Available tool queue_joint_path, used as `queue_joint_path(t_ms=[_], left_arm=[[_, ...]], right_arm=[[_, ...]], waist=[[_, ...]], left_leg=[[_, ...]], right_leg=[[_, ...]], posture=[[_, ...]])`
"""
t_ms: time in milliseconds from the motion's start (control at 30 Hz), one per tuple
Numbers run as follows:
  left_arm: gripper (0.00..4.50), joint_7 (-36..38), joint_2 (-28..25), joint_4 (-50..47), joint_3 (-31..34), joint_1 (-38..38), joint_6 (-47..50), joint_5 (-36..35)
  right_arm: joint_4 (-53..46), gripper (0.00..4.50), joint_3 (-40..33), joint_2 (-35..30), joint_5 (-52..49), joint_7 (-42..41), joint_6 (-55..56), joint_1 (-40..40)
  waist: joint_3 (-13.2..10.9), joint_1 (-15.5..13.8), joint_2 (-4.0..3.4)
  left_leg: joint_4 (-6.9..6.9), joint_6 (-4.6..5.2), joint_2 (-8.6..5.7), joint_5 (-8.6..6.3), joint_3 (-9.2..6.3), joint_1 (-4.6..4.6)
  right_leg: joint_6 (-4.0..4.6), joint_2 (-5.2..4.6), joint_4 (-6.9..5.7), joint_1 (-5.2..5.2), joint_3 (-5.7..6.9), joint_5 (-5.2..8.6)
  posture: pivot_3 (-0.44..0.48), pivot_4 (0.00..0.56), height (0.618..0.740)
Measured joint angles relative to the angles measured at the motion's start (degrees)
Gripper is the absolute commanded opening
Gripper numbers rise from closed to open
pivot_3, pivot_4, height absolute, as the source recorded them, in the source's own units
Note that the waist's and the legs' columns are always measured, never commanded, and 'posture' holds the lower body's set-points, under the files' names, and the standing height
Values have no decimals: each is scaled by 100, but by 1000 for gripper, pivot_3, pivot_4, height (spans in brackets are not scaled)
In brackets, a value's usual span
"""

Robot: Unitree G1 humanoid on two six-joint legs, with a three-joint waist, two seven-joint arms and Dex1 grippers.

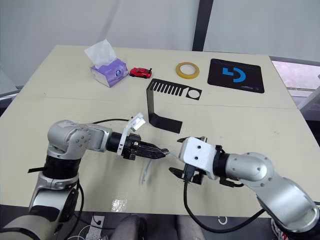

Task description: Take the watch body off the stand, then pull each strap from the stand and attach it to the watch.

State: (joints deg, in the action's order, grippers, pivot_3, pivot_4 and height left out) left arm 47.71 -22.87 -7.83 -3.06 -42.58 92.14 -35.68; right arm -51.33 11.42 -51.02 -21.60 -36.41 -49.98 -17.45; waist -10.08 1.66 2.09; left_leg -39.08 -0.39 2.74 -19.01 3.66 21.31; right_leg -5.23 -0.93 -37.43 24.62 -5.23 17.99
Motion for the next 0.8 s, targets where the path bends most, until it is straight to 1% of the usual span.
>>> queue_joint_path(t_ms=[200,300,333,367,400,433,733,800], left_arm=[[1708,-286,34,5,28,0,34,-202],[1708,-386,42,5,52,5,34,-296],[1708,-409,49,5,64,5,34,-318],[1708,-438,62,5,79,7,34,-341],[1708,-446,64,5,81,7,34,-341],[1708,-465,72,5,86,8,35,-351],[1708,-560,148,4,88,8,34,-452],[1708,-568,149,4,88,9,34,-460]], right_arm=[[28,4438,418,15,206,148,-317,-152],[156,4438,545,158,276,230,-444,-268],[188,4060,605,205,294,241,-478,-301],[216,3938,671,257,332,263,-521,-344],[226,3664,686,265,347,271,-526,-362],[247,3282,714,312,384,294,-551,-408],[469,3282,917,477,589,344,-638,-571],[473,2755,944,483,613,345,-636,-594]], waist=[[0,-1,0],[0,-1,0],[0,-1,0],[0,-4,0],[0,-2,0],[0,-1,0],[0,4,0],[0,2,0]], left_leg=[[1,-7,-6,4,-2,0],[1,-9,-8,5,-2,-1],[1,-9,-8,5,-3,0],[1,-10,-9,5,-3,0],[1,-10,-10,5,-3,0],[1,-10,-10,5,-3,0],[2,-14,-14,7,-4,0],[3,-14,-14,8,-5,0]], right_leg=[[3,-19,-2,0,12,2],[3,-22,-2,0,14,2],[3,-22,-2,0,14,2],[3,-22,-2,0,14,2],[3,-23,-2,0,15,2],[3,-24,-1,0,15,2],[3,-29,-2,0,18,2],[3,-28,-1,0,19,2]], posture=[[0,150,738],[0,150,738],[0,150,738],[0,150,738],[0,150,738],[0,150,738],[0,150,738],[0,150,738]])
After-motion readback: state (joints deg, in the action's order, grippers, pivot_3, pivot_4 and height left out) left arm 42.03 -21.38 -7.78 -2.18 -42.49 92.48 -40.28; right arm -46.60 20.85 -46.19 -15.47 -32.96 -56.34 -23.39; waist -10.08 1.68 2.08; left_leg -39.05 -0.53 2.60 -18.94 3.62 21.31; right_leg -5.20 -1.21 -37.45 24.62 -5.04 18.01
